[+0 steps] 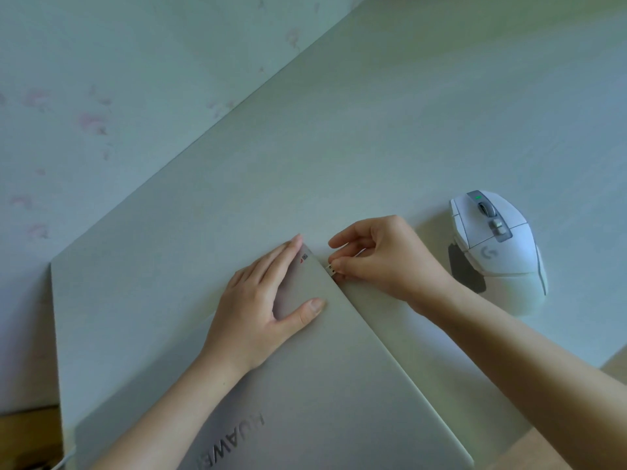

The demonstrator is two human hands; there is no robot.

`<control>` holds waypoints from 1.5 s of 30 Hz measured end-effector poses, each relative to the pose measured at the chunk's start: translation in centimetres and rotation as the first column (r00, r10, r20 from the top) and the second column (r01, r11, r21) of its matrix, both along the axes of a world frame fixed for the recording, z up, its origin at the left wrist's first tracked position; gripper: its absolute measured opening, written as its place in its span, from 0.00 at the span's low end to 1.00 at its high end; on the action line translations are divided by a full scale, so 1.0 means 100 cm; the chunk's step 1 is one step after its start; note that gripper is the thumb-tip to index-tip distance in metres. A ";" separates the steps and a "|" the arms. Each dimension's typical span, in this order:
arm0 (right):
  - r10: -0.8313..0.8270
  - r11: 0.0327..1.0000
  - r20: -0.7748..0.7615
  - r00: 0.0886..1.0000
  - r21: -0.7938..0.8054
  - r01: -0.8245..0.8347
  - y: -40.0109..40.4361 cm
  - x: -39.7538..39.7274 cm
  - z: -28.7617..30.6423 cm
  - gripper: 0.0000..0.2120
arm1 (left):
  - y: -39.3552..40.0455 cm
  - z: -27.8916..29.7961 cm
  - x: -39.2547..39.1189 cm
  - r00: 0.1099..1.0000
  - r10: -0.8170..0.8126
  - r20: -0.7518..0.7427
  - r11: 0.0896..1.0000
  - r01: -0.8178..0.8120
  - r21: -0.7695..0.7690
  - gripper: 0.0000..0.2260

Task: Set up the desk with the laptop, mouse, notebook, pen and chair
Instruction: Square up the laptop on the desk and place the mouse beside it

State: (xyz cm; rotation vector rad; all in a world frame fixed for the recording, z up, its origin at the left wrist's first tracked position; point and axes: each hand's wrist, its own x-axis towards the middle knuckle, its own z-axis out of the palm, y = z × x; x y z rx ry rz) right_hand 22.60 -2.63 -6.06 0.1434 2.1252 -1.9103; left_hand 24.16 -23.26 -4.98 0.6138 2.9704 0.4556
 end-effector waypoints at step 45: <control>-0.223 0.964 -0.127 0.966 0.121 0.239 -0.025 0.026 0.001 0.12 | 0.002 -0.005 0.001 0.998 0.001 -0.065 1.000 -0.001 0.008 0.34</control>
